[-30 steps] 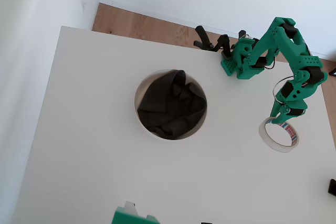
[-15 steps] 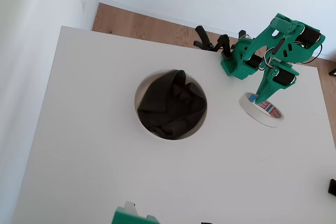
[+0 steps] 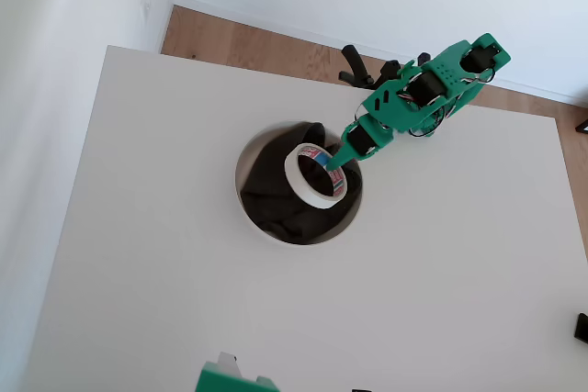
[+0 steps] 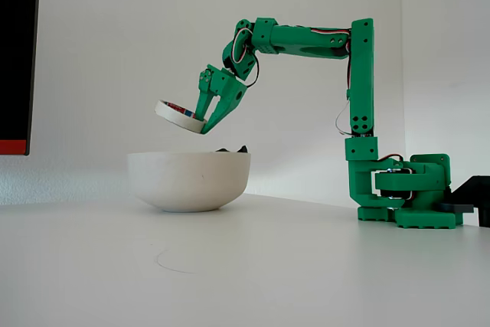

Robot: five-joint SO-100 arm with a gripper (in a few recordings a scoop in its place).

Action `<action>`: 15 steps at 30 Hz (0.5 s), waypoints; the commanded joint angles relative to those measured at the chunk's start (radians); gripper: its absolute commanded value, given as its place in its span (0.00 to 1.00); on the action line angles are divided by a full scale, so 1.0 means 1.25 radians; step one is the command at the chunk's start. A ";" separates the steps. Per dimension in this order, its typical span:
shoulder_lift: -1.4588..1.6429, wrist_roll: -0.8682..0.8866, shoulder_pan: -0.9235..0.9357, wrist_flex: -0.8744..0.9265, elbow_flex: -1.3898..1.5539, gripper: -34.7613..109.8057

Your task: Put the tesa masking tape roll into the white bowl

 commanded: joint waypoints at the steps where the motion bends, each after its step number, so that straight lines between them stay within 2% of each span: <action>1: -0.048 -0.007 0.027 -0.066 -0.066 0.18; 8: -0.200 -0.013 0.064 -0.139 -0.067 0.18; 15: -0.238 -0.017 0.082 -0.160 -0.067 0.18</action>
